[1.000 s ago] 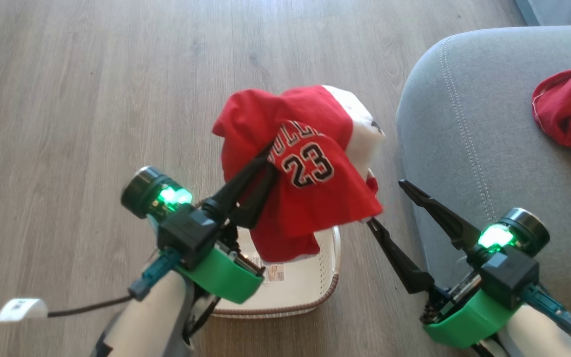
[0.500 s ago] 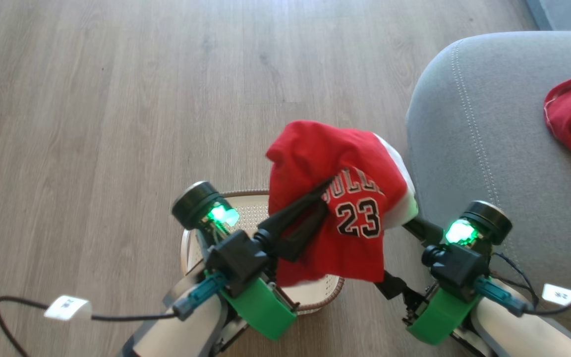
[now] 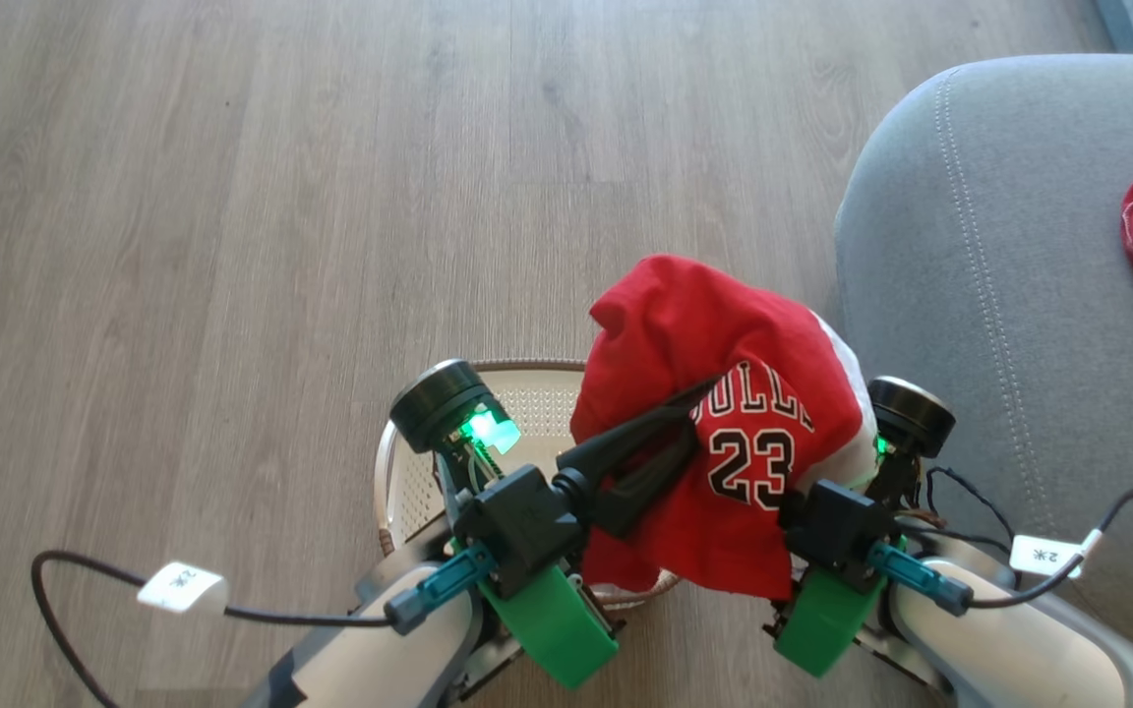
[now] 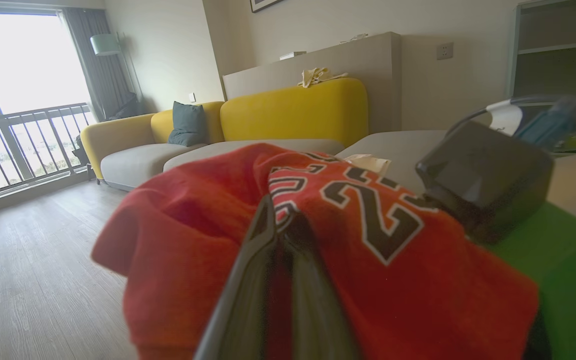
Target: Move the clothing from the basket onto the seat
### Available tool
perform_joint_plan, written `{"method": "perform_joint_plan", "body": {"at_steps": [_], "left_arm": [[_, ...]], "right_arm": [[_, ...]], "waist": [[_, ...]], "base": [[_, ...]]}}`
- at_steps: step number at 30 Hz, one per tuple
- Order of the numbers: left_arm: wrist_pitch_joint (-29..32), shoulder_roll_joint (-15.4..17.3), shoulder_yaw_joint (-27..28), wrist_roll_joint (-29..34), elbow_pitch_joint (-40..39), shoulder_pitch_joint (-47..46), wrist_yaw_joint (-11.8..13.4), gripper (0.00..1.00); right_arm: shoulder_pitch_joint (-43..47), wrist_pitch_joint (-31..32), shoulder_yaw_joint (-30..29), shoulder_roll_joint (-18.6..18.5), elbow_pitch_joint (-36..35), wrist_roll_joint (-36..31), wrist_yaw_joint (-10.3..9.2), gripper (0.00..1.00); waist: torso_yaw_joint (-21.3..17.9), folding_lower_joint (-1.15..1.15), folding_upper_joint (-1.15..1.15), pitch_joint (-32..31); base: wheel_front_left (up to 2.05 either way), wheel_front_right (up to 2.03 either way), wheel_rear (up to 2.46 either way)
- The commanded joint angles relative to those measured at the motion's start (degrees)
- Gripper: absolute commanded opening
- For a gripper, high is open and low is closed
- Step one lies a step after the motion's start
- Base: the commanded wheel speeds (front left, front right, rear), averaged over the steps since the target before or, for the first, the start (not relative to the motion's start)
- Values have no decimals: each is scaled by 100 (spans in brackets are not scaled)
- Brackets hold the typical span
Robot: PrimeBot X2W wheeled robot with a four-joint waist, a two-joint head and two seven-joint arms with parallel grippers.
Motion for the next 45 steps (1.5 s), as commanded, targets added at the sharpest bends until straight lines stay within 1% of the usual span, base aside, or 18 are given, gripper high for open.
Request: {"method": "perform_joint_plan", "body": {"at_steps": [1, 3, 4, 5, 11, 20, 21, 22, 23, 24, 31, 34, 43, 45], "left_arm": [[-29, 42, 180, -62, -194, -297, -4, 0], [-29, 37, 154, -73, -188, -307, -4, 0], [-29, 34, 139, -78, -185, -311, -4, 0], [-29, 33, 126, -84, -181, -315, -4, 0], [-29, 36, 128, -111, -124, -298, -4, 0], [-29, 7, 347, -72, -25, -200, -4, 0], [-29, 6, 360, -69, -5, -190, -4, 8], [-29, 6, 373, -63, 16, -183, -4, 50], [-29, 5, 383, -52, 35, -181, -4, 97], [-29, 6, 384, -63, 77, -169, -4, 100], [-29, -34, 472, -77, 189, -118, -4, 100], [-29, -40, 504, -46, 257, -98, -4, 100], [-29, -24, 661, 102, 418, 44, -4, 100], [-29, -13, 724, 142, 470, 126, -4, 100]], "right_arm": [[-163, -37, -7, 24, -134, 6, 14, 100], [-163, -37, -6, 91, -146, 66, 14, 100], [-156, -37, -3, 116, -141, 104, 14, 47], [-153, -37, -5, 140, -140, 137, 14, 0], [-38, -37, -234, 314, -209, 410, 14, 0], [226, -37, -619, 453, -401, 643, 14, 0], [254, -37, -671, 470, -430, 666, 14, 0], [284, -37, -725, 490, -457, 697, 14, 0], [311, -37, -777, 504, -479, 723, 14, 0], [332, -37, -814, 510, -493, 734, 14, 0], [434, -37, -1116, 549, -517, 722, 14, 0], [465, -37, -1280, 522, -462, 597, 14, 0], [660, -37, -2132, 571, -380, 447, 14, 0], [735, -37, -2414, 570, -366, 420, 14, 0]], "waist": [[18, 0, 0, 16], [40, 0, 0, 28], [51, 0, 0, 32], [61, 0, 0, 36], [100, 0, 0, 35], [67, 0, 0, 20], [58, 0, 0, 20], [48, 0, 0, 19], [37, 0, 0, 18], [27, 0, 0, 14], [-36, 0, 0, -7], [-61, 0, 0, -20], [-124, 0, 0, -108], [-152, 0, 0, -137]], "base": [[0, 0, 0], [0, 0, 0], [0, 0, 0], [0, 0, 0], [0, 0, 0], [0, 0, 0], [0, 0, 0], [0, 0, 0], [0, 0, 0], [0, 0, 0], [0, 0, 0], [0, 0, 0], [0, 0, 0], [0, 0, 0]]}}
